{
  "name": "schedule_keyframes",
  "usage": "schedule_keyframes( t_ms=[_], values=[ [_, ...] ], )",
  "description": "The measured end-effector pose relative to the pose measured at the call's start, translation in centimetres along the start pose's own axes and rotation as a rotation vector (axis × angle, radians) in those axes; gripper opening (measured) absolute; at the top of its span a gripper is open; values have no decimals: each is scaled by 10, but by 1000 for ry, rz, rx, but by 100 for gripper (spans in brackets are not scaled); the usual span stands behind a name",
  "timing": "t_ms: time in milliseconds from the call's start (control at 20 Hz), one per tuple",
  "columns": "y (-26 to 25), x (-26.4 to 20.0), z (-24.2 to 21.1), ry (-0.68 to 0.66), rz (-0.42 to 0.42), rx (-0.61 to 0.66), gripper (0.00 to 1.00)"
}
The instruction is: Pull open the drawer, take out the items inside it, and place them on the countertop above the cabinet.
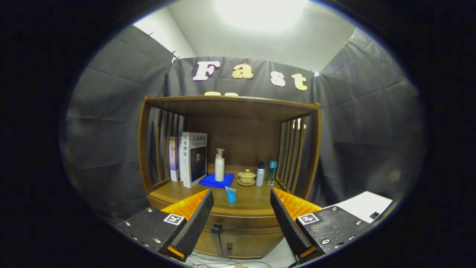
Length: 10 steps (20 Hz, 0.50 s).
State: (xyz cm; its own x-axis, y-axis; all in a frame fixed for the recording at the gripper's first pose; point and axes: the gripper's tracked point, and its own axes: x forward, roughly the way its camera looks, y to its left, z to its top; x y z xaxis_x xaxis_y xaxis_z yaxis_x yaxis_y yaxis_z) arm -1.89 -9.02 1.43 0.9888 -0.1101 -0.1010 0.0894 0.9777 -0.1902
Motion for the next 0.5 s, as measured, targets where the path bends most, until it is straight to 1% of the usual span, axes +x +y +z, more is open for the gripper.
schedule_keyframes(
  t_ms=[50,100,200,350,500],
  values=[
    [0,-4,6,-12,-16,-2,95],
    [6,-6,13,-28,-10,8,95],
    [20,-12,23,-58,40,23,95],
    [24,-20,29,-67,42,18,95],
    [40,-20,25,-61,83,47,95]
  ],
)
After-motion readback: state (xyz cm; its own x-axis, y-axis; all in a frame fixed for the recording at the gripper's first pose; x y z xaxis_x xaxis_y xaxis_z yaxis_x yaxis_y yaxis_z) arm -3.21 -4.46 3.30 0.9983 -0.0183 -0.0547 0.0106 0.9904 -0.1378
